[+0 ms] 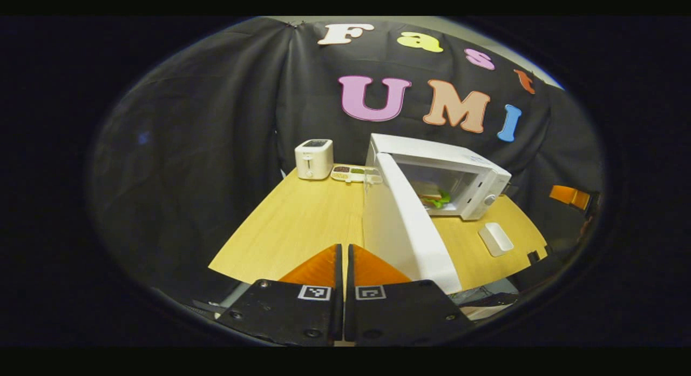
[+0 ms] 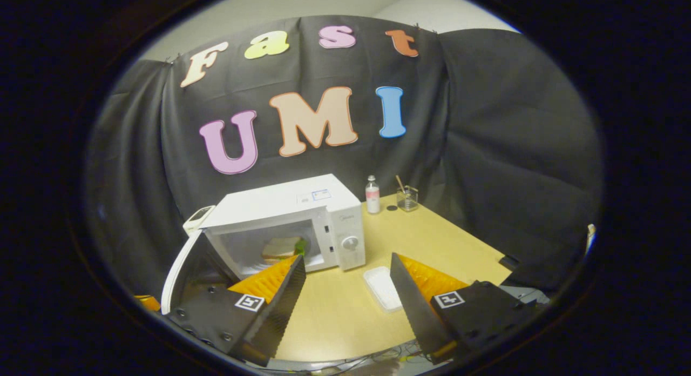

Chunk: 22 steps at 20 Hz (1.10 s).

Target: Open the microwave oven with the left hand, put the food in, and close the microwave oven.

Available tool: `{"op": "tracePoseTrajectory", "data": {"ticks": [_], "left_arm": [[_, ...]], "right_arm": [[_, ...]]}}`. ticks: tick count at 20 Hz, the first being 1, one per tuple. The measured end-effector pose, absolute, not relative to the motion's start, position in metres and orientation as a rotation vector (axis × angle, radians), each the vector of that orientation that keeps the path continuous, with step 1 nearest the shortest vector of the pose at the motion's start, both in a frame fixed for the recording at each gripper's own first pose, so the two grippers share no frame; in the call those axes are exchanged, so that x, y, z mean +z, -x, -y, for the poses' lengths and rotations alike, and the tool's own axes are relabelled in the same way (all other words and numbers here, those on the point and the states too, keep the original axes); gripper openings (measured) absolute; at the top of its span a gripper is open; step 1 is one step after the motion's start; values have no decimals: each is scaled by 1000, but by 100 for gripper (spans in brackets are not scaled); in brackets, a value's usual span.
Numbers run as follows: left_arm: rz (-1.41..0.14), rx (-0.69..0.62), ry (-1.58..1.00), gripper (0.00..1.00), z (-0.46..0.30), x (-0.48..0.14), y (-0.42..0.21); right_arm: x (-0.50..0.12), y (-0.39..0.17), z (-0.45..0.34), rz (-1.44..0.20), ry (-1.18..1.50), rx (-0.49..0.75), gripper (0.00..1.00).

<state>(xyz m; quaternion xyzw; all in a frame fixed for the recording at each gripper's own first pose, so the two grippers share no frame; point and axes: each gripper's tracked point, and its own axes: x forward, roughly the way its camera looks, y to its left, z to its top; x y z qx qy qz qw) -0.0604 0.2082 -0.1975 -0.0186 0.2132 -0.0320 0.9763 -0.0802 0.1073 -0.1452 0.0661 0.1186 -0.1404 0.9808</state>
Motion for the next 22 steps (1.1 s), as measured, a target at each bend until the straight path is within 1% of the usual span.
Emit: {"op": "tracePoseTrajectory", "data": {"ticks": [3, 4, 7, 8, 9, 10, 17, 18, 20, 21, 22], "left_arm": [[-440, -83, 38, 2, -190, -196, 57], [-451, -83, 36, 0, -185, -198, 57], [-461, -82, 44, 1, -170, -194, 50], [-468, -84, 54, 0, -164, -195, 49], [-474, -87, 62, 0, -156, -194, 48], [-478, -90, 66, 1, -148, -194, 45], [-467, -84, 77, 1, -90, -188, 22], [-468, -82, 78, 1, -82, -188, 20], [-463, -78, 86, 1, -66, -187, 16], [-464, -79, 91, 1, -57, -188, 14], [-460, -82, 98, 1, -48, -188, 12]], "right_arm": [[-151, 94, -88, -246, -112, -334, 92], [-156, 95, -83, -256, -117, -345, 92], [-168, 98, -72, -286, -149, -355, 92], [-171, 98, -65, -294, -148, -359, 92], [-174, 98, -60, -303, -148, -359, 92], [-176, 96, -57, -312, -149, -353, 98], [-183, 78, -19, -328, -151, -317, 98], [-183, 74, -13, -332, -149, -312, 92], [-183, 66, -1, -330, -147, -297, 92], [-183, 62, 5, -329, -148, -292, 98], [-183, 59, 11, -328, -148, -288, 98]]}}
